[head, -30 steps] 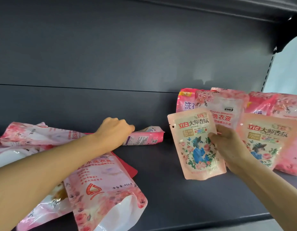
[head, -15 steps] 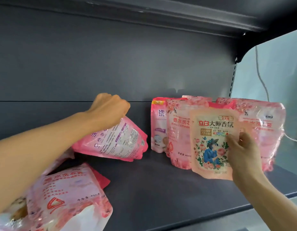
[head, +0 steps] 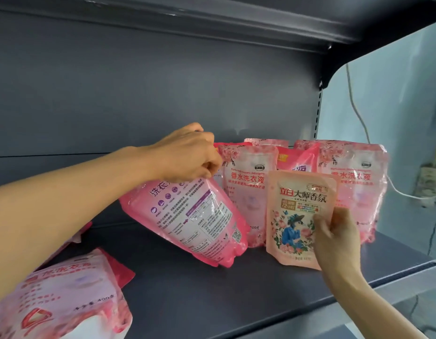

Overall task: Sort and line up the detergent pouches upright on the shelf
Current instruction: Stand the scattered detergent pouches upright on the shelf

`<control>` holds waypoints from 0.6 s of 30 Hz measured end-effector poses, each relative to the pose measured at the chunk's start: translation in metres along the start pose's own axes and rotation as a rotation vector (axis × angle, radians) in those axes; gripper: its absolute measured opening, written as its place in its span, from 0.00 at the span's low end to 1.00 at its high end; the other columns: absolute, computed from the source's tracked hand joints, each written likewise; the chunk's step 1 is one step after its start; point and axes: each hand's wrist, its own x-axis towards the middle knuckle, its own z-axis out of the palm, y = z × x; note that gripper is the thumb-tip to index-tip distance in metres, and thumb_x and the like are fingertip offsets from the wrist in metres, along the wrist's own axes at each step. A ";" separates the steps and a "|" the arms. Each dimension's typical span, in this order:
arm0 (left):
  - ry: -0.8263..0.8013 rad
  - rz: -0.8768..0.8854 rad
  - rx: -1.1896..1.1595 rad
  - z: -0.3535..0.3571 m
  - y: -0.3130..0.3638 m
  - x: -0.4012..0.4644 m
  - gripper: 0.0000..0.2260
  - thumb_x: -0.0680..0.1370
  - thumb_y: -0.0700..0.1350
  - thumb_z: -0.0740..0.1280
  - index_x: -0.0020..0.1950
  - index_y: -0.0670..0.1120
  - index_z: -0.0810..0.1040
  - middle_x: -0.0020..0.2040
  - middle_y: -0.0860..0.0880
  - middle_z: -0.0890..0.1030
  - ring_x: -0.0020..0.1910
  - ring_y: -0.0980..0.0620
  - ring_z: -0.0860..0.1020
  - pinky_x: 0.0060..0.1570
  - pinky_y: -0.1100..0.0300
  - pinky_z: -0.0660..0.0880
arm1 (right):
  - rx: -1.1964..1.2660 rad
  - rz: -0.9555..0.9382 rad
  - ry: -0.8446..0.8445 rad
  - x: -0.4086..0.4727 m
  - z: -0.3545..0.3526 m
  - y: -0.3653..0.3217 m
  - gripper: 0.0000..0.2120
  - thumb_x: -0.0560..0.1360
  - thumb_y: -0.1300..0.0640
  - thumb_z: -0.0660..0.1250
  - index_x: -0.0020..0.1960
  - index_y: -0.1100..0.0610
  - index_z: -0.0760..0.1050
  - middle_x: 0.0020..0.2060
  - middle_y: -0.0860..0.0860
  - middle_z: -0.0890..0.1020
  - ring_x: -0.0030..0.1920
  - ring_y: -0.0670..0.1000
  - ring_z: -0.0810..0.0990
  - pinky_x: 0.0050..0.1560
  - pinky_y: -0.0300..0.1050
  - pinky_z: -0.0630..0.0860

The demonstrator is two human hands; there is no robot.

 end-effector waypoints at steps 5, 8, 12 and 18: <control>-0.036 -0.016 -0.093 -0.004 0.011 0.013 0.06 0.76 0.51 0.67 0.49 0.52 0.81 0.48 0.53 0.76 0.53 0.54 0.68 0.44 0.72 0.54 | -0.117 -0.457 0.121 -0.019 -0.013 -0.029 0.24 0.71 0.69 0.69 0.63 0.57 0.67 0.59 0.49 0.70 0.58 0.47 0.71 0.63 0.36 0.66; -0.056 0.001 -0.114 -0.007 0.016 0.017 0.06 0.76 0.50 0.67 0.49 0.52 0.82 0.48 0.53 0.77 0.48 0.57 0.66 0.42 0.69 0.53 | -0.189 -0.631 -0.177 -0.029 -0.002 -0.048 0.21 0.70 0.67 0.70 0.58 0.50 0.70 0.55 0.44 0.73 0.54 0.38 0.72 0.53 0.27 0.67; -0.011 0.035 -0.151 -0.010 0.021 0.018 0.05 0.76 0.50 0.68 0.47 0.51 0.83 0.47 0.53 0.78 0.43 0.60 0.63 0.44 0.72 0.54 | -0.278 -0.470 -0.589 -0.025 0.040 -0.057 0.15 0.76 0.53 0.66 0.61 0.51 0.72 0.55 0.41 0.77 0.54 0.38 0.74 0.51 0.31 0.71; 0.034 0.025 -0.189 -0.005 0.021 0.009 0.05 0.76 0.48 0.68 0.47 0.52 0.83 0.45 0.54 0.77 0.40 0.67 0.65 0.47 0.69 0.56 | -0.149 -0.348 -0.761 -0.018 0.069 -0.064 0.16 0.78 0.52 0.62 0.37 0.63 0.71 0.24 0.48 0.66 0.22 0.44 0.61 0.25 0.40 0.60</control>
